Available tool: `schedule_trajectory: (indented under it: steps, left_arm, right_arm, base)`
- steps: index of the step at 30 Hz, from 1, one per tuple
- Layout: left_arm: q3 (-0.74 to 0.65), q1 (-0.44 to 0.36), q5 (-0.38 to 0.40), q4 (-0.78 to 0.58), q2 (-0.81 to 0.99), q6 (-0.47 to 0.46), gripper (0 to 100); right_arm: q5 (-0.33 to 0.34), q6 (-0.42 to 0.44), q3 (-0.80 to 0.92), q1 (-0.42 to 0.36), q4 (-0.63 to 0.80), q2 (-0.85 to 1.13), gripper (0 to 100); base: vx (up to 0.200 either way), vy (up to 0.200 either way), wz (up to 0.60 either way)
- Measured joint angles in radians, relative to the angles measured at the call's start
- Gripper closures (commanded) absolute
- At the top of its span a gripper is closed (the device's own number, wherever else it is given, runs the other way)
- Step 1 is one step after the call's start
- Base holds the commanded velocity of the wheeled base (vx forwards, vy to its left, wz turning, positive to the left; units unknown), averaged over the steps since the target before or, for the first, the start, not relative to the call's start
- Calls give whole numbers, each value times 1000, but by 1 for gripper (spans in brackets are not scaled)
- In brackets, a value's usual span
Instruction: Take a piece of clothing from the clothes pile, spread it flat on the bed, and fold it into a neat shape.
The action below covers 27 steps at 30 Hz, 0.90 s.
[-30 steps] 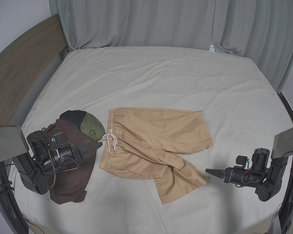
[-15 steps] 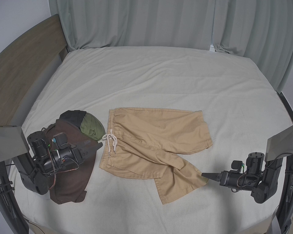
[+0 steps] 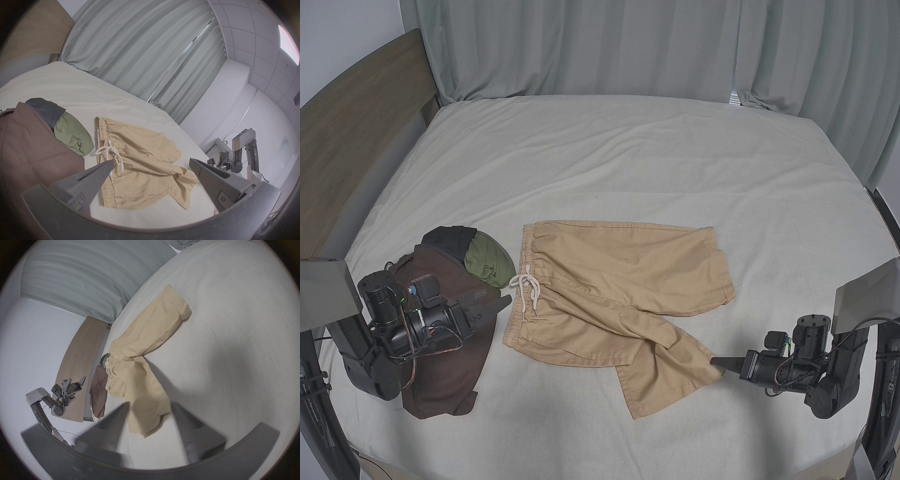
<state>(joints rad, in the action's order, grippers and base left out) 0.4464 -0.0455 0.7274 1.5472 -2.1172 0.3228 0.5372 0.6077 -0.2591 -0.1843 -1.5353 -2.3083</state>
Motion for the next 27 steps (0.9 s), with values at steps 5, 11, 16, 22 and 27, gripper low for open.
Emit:
schedule_trajectory:
  steps: [5, 11, 16, 22, 27]
  left_arm:
    - [0, 0, 0, 0, 0, -1, 0]
    - [0, -1, 0, 0, -1, -1, 0]
    - [0, -2, 0, 0, -1, -3, 0]
    - [0, -4, 0, 0, -4, -6, 0]
    - [-2, -4, 0, 0, -7, -6, 0]
  right_arm:
    - [-1, 2, -2, -5, -1, -7, 100]
    - [-1, 1, -28, 15, -1, -4, 100]
    - [-1, -3, -83, 72, -1, 1, 100]
    - [-3, -4, -147, 109, 0, 0, 100]
    - [-14, -5, -179, 116, 0, -9, 100]
  base:
    - [0, 0, 0]
    - [0, 0, 0]
    - [0, 0, 0]
    - [0, 0, 0]
    - [0, 0, 0]
